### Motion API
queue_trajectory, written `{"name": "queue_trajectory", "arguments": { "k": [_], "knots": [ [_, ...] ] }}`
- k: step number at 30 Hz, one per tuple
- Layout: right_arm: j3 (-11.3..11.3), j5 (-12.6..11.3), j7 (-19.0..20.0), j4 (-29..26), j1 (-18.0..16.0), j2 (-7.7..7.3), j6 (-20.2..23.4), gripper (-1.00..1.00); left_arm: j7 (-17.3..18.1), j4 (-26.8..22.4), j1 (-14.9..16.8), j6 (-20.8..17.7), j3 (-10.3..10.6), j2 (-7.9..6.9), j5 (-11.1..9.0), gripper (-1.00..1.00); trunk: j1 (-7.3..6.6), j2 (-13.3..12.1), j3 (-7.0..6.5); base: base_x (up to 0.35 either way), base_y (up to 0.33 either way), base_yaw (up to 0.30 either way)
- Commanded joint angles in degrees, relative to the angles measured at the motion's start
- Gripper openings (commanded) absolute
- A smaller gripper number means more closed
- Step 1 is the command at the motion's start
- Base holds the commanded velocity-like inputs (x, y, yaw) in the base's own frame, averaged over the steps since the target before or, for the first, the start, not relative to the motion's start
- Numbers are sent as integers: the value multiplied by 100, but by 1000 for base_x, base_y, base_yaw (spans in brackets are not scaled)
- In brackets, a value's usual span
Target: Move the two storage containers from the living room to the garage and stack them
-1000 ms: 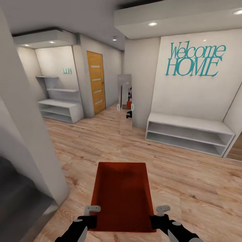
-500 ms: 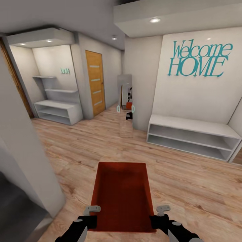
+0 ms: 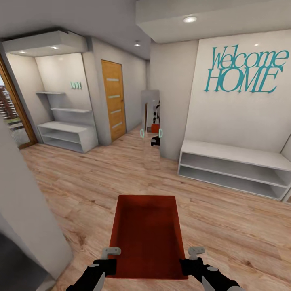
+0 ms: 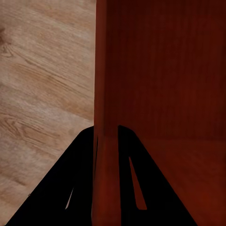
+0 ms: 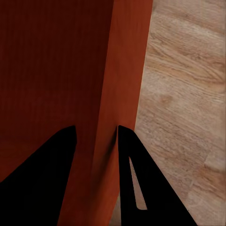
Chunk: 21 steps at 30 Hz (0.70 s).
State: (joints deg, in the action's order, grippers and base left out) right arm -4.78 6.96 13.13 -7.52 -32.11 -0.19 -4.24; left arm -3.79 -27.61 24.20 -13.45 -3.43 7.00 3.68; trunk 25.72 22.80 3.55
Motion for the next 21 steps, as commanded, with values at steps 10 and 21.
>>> {"name": "queue_trajectory", "arguments": {
  "k": [10,21],
  "knots": [
    [73,-28,199,-13,-6,-34,-48,-100,6,1,6,-35,-273,-349,-60,-100,7,12,11,327,0,0],
    [73,-20,199,-13,-6,-34,-46,-100,7,1,6,-35,-273,-349,-60,-100,7,12,11,327,0,0]
  ]
}}
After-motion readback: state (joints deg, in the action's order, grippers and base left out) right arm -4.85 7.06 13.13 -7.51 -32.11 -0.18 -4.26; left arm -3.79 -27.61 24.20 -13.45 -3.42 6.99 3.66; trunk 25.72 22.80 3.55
